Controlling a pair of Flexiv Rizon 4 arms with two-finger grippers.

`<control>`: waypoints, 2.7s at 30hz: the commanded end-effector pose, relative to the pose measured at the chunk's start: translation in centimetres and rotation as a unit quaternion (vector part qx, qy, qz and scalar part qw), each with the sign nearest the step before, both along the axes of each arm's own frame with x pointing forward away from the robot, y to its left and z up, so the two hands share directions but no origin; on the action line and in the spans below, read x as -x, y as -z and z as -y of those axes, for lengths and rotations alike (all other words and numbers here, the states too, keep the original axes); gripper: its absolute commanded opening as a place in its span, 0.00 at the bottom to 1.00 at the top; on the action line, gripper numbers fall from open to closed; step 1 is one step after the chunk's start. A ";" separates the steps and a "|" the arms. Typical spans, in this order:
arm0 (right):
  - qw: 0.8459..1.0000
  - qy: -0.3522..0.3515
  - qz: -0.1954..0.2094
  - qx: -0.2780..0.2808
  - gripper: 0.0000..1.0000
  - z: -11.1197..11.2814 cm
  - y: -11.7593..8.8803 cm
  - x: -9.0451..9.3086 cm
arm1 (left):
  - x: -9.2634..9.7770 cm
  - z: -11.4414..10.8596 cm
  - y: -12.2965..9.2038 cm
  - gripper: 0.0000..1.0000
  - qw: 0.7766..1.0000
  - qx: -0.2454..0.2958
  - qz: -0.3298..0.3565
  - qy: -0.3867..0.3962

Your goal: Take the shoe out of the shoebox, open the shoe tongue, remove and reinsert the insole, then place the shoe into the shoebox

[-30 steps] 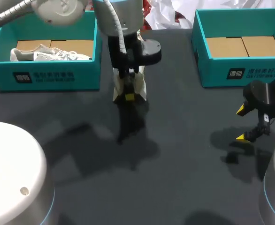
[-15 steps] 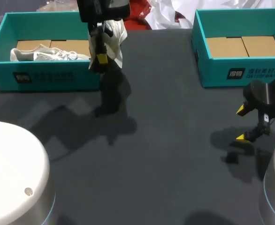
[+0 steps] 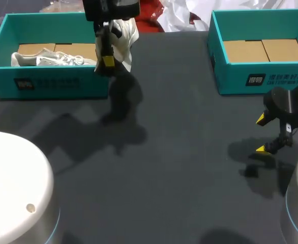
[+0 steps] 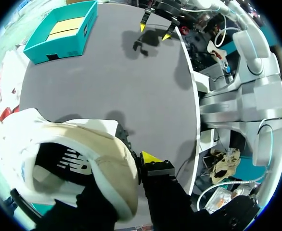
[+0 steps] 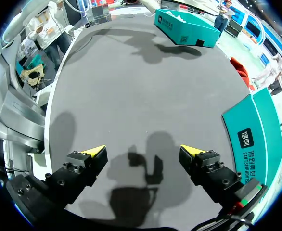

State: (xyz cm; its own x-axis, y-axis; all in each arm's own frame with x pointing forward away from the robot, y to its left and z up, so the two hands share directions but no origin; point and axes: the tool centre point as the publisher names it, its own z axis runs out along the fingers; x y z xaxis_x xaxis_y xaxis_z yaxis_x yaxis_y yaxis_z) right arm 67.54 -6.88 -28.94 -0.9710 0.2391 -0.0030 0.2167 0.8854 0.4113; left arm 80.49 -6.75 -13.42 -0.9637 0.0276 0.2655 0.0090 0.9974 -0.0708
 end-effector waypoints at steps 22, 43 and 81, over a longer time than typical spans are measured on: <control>1.000 0.000 0.002 0.000 1.00 0.0 0.0 0.2 | -11.2 -11.3 -2.5 0.00 1.000 -0.016 -0.021 0.006; 1.000 0.000 0.002 0.000 1.00 0.0 0.0 0.2 | -20.8 -17.4 -4.6 0.00 0.998 -0.027 -0.014 -0.058; 1.000 0.000 0.002 0.000 1.00 0.0 0.0 0.2 | -27.2 -28.3 -3.3 0.00 1.000 -0.004 0.007 -0.019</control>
